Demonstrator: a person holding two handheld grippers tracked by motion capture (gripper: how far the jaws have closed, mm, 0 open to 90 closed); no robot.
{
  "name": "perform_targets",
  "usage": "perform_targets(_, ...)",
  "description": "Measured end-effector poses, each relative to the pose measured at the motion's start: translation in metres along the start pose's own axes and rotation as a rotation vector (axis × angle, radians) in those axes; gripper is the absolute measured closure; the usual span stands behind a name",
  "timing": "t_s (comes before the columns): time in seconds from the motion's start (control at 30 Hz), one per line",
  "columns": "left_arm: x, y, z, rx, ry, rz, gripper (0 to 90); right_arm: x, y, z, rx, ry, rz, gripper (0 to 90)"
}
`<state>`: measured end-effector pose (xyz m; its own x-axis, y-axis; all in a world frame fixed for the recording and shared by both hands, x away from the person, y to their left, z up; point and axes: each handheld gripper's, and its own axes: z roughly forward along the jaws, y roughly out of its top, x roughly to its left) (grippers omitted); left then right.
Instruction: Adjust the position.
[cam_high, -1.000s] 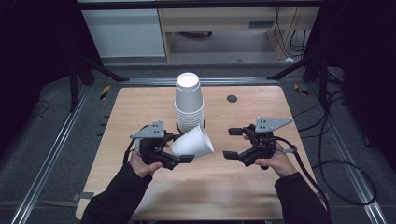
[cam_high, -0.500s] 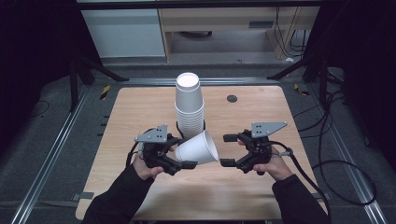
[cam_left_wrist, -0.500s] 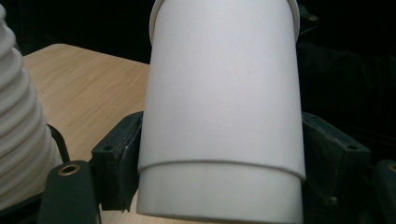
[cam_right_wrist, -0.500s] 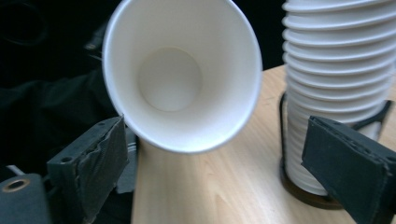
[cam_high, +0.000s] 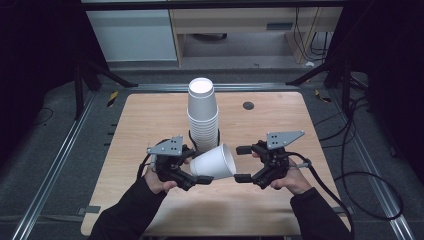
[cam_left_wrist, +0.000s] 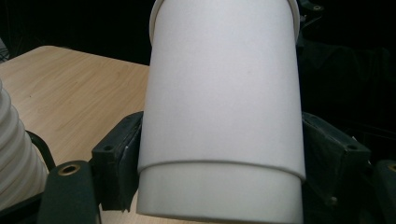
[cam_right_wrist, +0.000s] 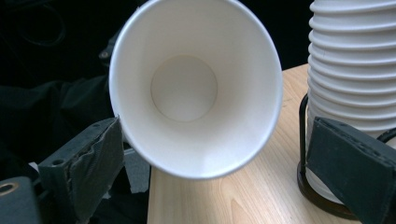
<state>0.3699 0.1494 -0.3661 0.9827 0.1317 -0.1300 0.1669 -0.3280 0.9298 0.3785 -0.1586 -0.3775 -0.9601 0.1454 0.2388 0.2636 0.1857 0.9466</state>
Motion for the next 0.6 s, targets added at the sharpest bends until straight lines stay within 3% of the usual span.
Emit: perform_targets(0.6, -0.0017, 0.0002, 0.0062, 0.016, 0.001, 0.018, 22.3, -0.0003, -0.0003, 0.0059, -0.006, 0.019, 0.015, 0.4)
